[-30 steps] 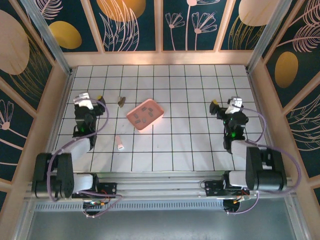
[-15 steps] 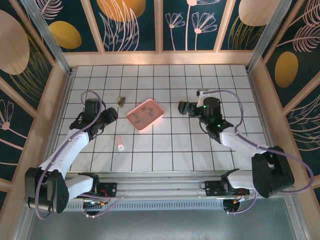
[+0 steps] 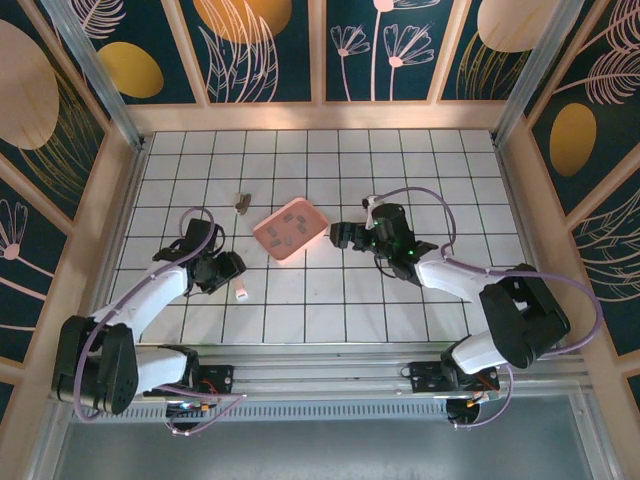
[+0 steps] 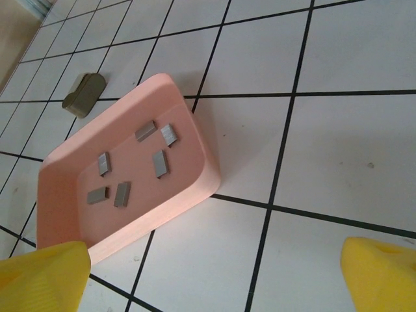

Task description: Load the staples into the stapler

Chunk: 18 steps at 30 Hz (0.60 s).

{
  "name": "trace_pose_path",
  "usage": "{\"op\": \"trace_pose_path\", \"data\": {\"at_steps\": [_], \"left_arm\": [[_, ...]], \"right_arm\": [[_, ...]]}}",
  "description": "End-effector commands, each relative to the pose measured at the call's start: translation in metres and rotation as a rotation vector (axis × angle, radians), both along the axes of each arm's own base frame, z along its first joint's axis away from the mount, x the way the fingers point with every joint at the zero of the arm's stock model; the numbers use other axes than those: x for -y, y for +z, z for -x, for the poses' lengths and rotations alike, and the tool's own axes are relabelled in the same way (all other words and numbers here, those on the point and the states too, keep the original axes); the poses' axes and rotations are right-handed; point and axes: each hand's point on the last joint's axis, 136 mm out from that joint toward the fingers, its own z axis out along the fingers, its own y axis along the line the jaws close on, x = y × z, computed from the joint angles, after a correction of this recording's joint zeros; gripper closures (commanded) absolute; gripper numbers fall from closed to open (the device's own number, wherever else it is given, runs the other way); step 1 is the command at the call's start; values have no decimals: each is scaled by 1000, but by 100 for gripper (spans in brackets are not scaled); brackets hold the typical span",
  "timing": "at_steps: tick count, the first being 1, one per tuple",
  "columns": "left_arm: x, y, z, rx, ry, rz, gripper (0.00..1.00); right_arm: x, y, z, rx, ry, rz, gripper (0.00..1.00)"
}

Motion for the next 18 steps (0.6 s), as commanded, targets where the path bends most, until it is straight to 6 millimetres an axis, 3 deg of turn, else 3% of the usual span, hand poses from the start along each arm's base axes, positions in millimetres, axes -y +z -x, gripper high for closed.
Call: {"op": "trace_pose_path", "data": {"at_steps": [1, 8, 13, 18], "left_arm": [[2, -4, 3, -37, -45, -21, 44], [1, -9, 0, -59, -73, -52, 51], [5, -7, -4, -49, -93, -44, 65], [5, -7, -4, -45, -100, -43, 70]], "right_arm": [[-10, 12, -5, 14, -1, -28, 1], [-12, 12, -5, 12, -1, -16, 1], [-11, 11, -5, 8, -1, -13, 1], [-12, 12, -5, 10, 3, -13, 1]]}}
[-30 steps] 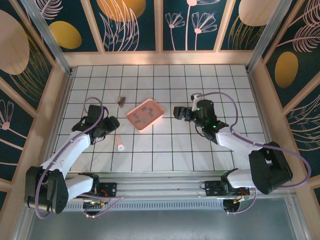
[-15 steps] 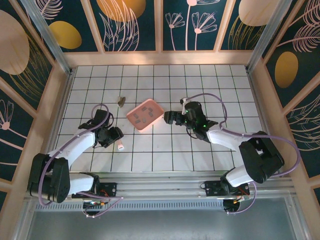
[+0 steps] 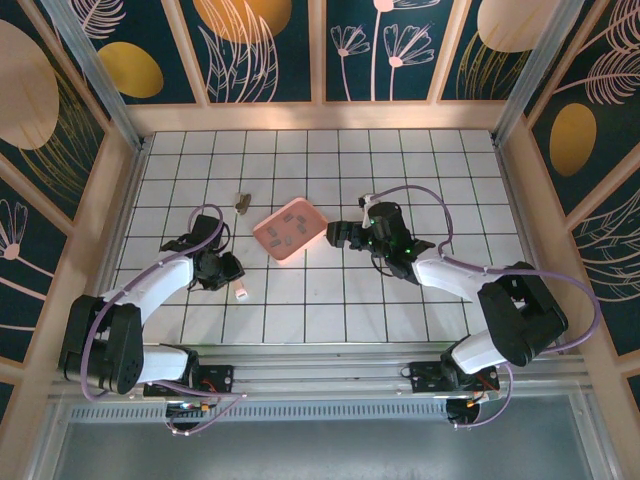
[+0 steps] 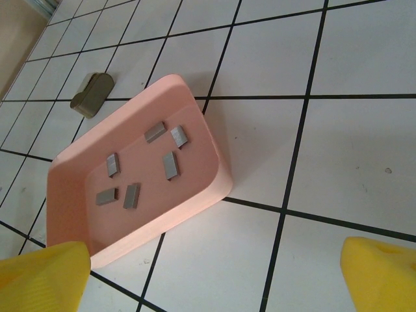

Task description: Load the staples into the stapler

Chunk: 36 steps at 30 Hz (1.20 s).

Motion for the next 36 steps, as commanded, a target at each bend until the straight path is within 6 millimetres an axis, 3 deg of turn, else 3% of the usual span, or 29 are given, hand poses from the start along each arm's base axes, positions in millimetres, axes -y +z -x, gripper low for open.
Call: {"op": "trace_pose_path", "data": {"at_steps": [1, 3, 7, 16, 22, 31, 36], "left_arm": [[1, 3, -1, 3, -22, -6, 69], [1, 2, -1, 1, -17, -8, 59], [2, -2, -1, -9, -22, -3, 60], [3, -5, -1, -6, -32, 1, 71], [5, 13, -7, 52, -49, 8, 81], [13, 66, -30, 293, -151, 27, 89], [58, 143, -50, 667, -404, 195, 89]], "right_arm": [[-6, 9, -5, 8, -5, -12, 1], [-6, 9, -5, 7, -1, -11, 1], [-7, 8, -4, 4, 7, -8, 1], [-4, 12, -4, 13, -1, 2, 1], [-7, 14, -4, 15, 17, 1, 1], [-6, 42, -7, 156, 44, -5, 1], [-8, 78, -11, 365, 101, 5, 5]]}}
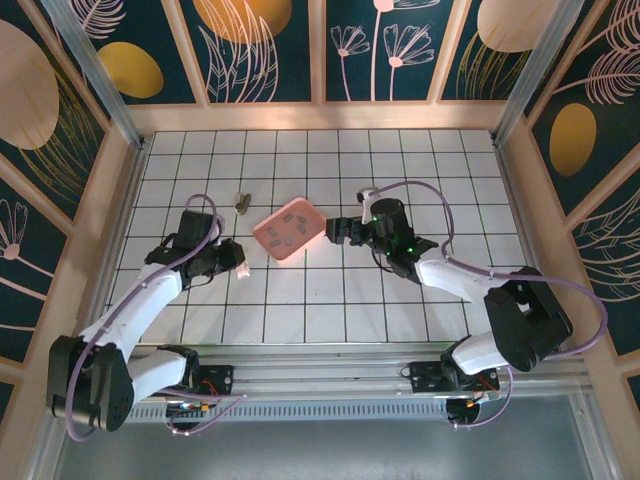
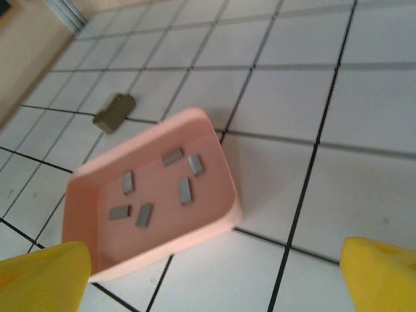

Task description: Load the staples into the stapler

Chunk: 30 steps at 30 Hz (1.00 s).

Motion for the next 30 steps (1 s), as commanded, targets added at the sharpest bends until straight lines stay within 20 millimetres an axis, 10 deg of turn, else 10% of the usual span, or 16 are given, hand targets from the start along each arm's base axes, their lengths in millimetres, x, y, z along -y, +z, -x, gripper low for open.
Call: {"op": "trace_pose_path", "data": {"at_steps": [1, 8, 30], "left_arm": [[38, 79, -21, 376, -247, 109, 89], [78, 143, 8, 838, -737, 54, 89], [108, 150, 37, 1114, -1241, 45, 97]], "right_arm": [[-7, 49, -1, 260, 88, -7, 8], [-37, 87, 45, 623, 462, 17, 19], [-110, 80, 81, 582, 1122, 75, 31]]}}
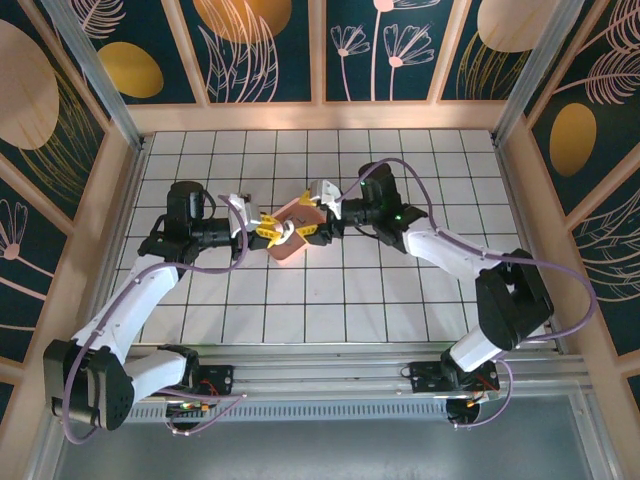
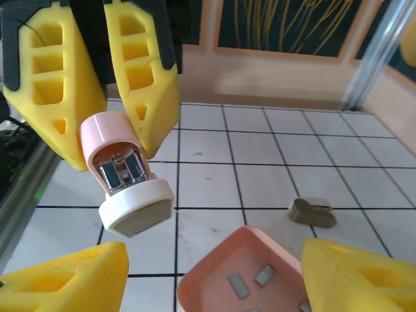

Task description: Load the staples into the stapler

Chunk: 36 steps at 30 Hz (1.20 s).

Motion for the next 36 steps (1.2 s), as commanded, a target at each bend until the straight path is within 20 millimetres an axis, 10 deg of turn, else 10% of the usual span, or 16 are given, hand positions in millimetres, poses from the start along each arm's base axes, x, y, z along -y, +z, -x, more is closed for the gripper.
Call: {"op": "trace_pose_path", "data": {"at_steps": [1, 36], "left_arm": [[5, 13, 11, 55, -88, 29, 98], [6, 9, 15, 37, -100, 59, 99]], "right_arm": [[-7, -4, 20, 2, 130, 30, 32], [-19, 9, 45, -46, 331, -45, 68]]}}
